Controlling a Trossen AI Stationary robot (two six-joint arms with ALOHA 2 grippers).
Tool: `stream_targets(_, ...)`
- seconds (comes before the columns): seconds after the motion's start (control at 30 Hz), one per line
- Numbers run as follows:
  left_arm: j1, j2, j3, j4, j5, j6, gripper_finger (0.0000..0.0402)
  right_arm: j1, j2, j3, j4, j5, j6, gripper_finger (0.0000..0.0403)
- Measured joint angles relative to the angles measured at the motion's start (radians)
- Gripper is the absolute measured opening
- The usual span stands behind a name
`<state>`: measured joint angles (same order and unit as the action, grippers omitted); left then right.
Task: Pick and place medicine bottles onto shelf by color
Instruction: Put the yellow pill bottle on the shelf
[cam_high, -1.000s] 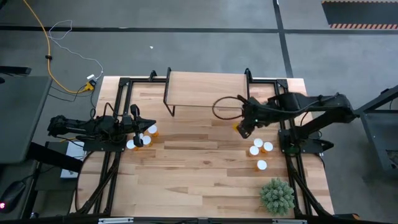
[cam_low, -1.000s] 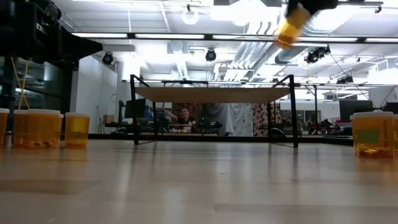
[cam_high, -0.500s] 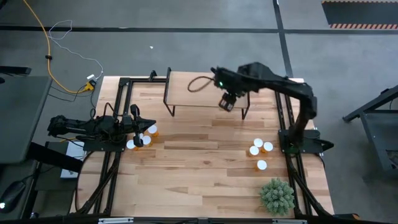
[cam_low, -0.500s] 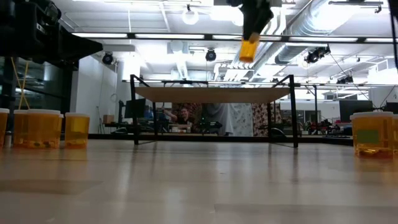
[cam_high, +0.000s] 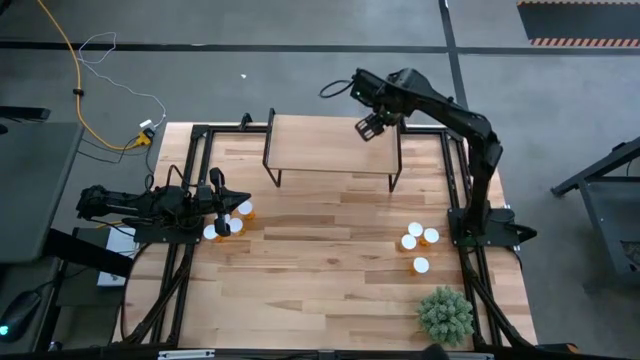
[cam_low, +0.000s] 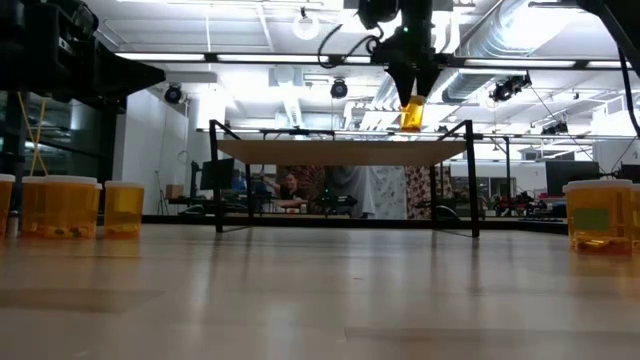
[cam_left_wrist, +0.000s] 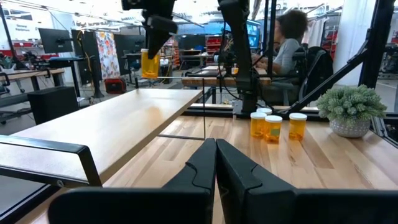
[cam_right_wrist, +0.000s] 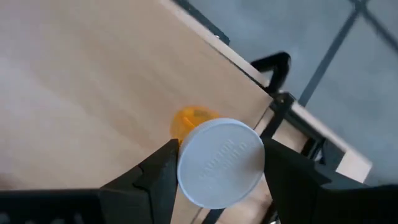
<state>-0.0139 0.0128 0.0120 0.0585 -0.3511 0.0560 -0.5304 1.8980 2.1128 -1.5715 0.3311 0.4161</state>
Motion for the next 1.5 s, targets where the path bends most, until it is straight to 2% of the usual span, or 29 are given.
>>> stream_targets(0.17,0.000,0.000,0.000,0.000,0.000,0.000,0.0001,-0.016,0.016,0.000,0.000,-0.009,0.103,0.0193)
stream_targets(0.53,0.000,0.000,0.000,0.000,0.000,0.000,0.0001,-0.053,0.073,0.000,0.001,0.044,0.178,0.0193)
stream_targets(0.7,0.000,0.000,0.000,0.000,0.000,0.000,0.0001,-0.079,0.075,0.000,0.001,-0.005,0.209,0.0193)
stream_targets(1.0,0.000,0.000,0.000,0.000,0.000,0.000,0.0001,-0.091,0.087,0.000,0.001,-0.059,0.199,0.0193)
stream_targets(1.3,0.000,0.000,0.000,0.000,0.000,0.000,0.0001,-0.089,0.087,-0.001,0.001,-0.054,0.101,0.0193)
stream_targets(1.5,0.000,0.000,0.000,0.000,0.000,0.000,0.0001,-0.089,0.087,0.000,0.000,-0.043,0.096,0.0193)
